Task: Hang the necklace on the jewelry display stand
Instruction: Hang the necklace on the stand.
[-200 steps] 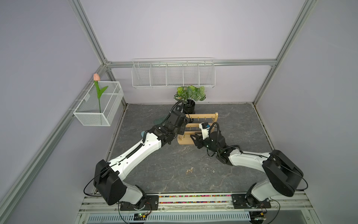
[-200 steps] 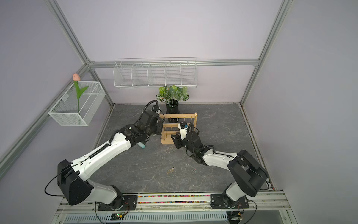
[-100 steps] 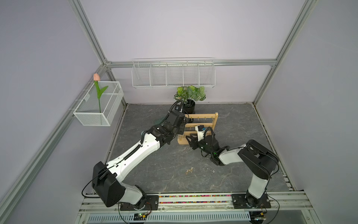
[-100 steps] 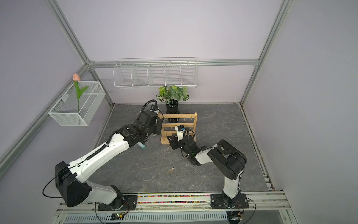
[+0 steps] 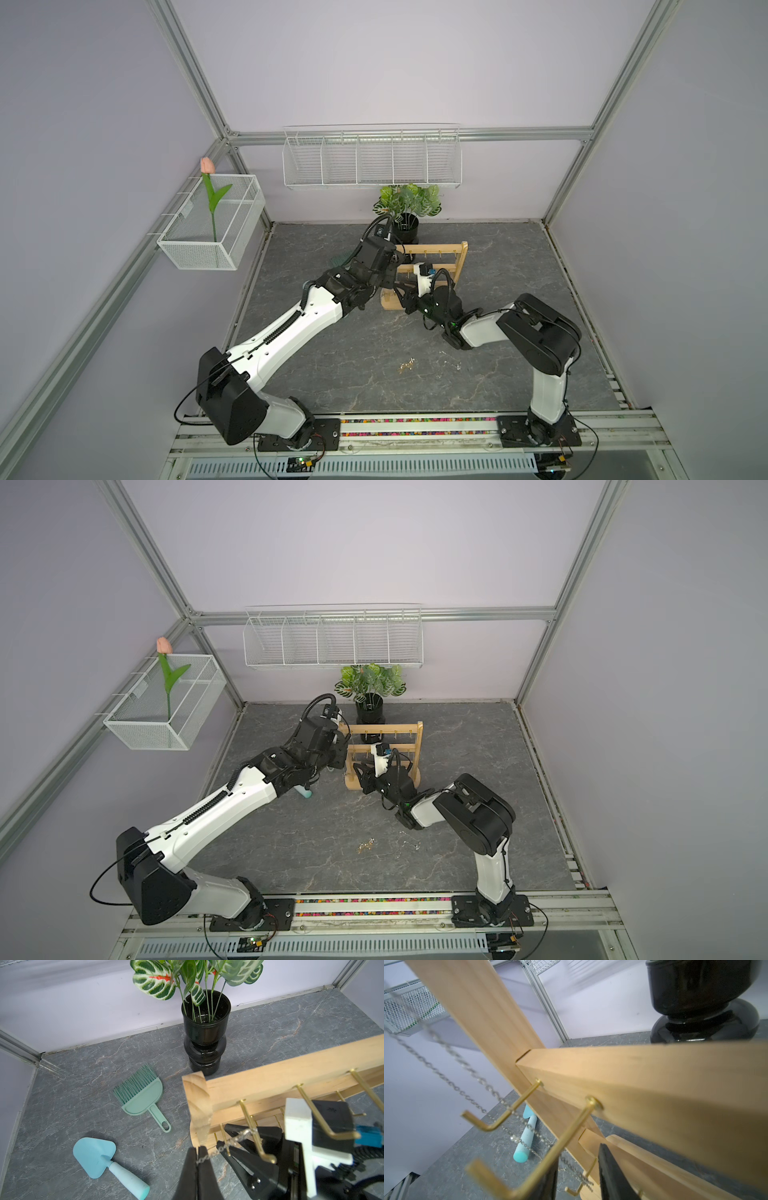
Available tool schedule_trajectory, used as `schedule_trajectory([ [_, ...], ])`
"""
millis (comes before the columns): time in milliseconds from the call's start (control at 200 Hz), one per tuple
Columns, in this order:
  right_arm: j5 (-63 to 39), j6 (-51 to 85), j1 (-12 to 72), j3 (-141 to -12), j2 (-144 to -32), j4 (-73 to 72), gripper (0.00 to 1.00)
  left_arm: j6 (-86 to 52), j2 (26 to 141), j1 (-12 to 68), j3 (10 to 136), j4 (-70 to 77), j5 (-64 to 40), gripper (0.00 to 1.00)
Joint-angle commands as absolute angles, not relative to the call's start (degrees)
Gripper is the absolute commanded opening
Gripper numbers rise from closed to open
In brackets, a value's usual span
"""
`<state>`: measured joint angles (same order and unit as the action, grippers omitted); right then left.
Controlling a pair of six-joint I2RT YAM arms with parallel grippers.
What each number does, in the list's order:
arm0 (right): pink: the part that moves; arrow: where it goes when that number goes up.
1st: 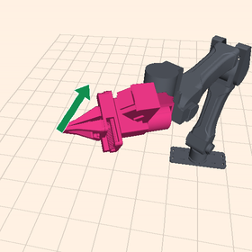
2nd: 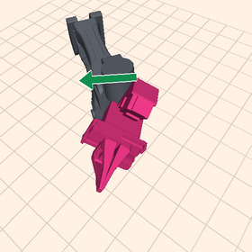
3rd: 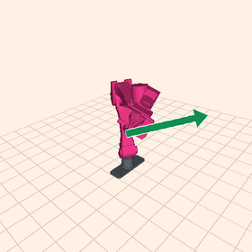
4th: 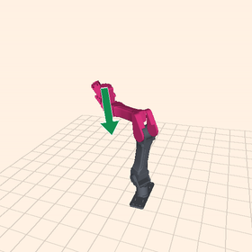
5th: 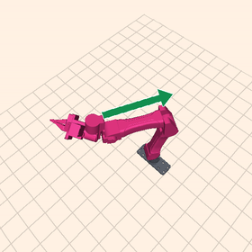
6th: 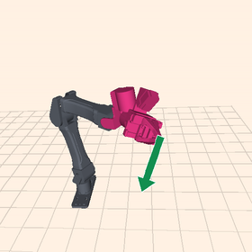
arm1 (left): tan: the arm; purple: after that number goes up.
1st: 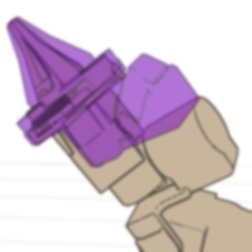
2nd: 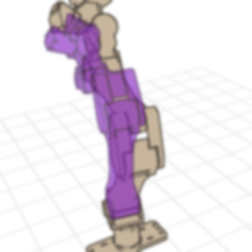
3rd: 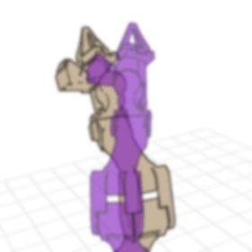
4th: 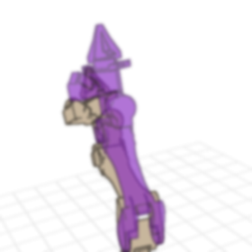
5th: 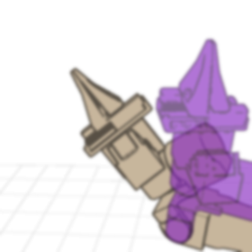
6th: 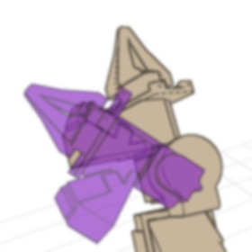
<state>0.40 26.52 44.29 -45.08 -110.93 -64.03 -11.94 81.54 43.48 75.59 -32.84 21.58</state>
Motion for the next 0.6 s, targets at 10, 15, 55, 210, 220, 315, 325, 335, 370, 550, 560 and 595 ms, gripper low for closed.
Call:
schedule_trajectory([
  [10,0.5,27.2,44.6,-46.4,-112.4,-66.9,0.26,-12.6,80.7,43.2,75.2,-31.8,21.4,0.0],
  [15,0.6,27.2,44.6,-46.4,-112.5,-67.0,0.25,-12.6,80.7,43.2,75.2,-31.8,21.4,0.0],
  [55,0.5,27.3,44.6,-46.2,-112.4,-67.3,0.22,-12.6,80.7,43.2,75.1,-31.8,21.4,0.0],
  [210,-0.2,27.4,44.6,-45.0,-111.2,-67.6,0.12,-12.6,80.8,43.1,75.1,-31.8,21.4,0.0],
  [220,-0.3,27.4,44.6,-44.9,-111.0,-67.6,0.11,-12.7,80.9,43.1,75.2,-31.8,21.4,0.0],
  [315,-0.7,27.3,44.7,-43.5,-109.4,-67.9,0.08,-12.7,80.8,43.2,75.1,-31.8,21.6,0.0],
  [325,-0.7,27.3,44.7,-43.4,-109.2,-68.0,0.08,-12.8,80.8,43.2,75.1,-31.8,21.6,0.0],
  [335,-0.7,27.3,44.7,-43.2,-109.0,-68.1,0.08,-12.8,80.9,43.2,75.1,-31.8,21.6,0.0],
  [370,-0.8,27.2,44.6,-42.7,-108.3,-68.2,0.07,-12.8,80.8,43.2,75.0,-31.8,21.7,0.0],
  [550,-2.1,27.5,44.6,-41.3,-106.2,-68.5,0.07,-13.0,80.7,43.2,75.0,-31.7,22.0,0.0],
  [560,-2.1,27.5,44.6,-41.3,-106.0,-68.5,0.07,-13.0,80.7,43.2,75.0,-31.7,22.0,0.0],
  [595,-2.4,27.7,44.6,-41.2,-106.0,-68.9,0.07,-13.0,80.7,43.2,75.0,-31.7,22.0,0.0],
])
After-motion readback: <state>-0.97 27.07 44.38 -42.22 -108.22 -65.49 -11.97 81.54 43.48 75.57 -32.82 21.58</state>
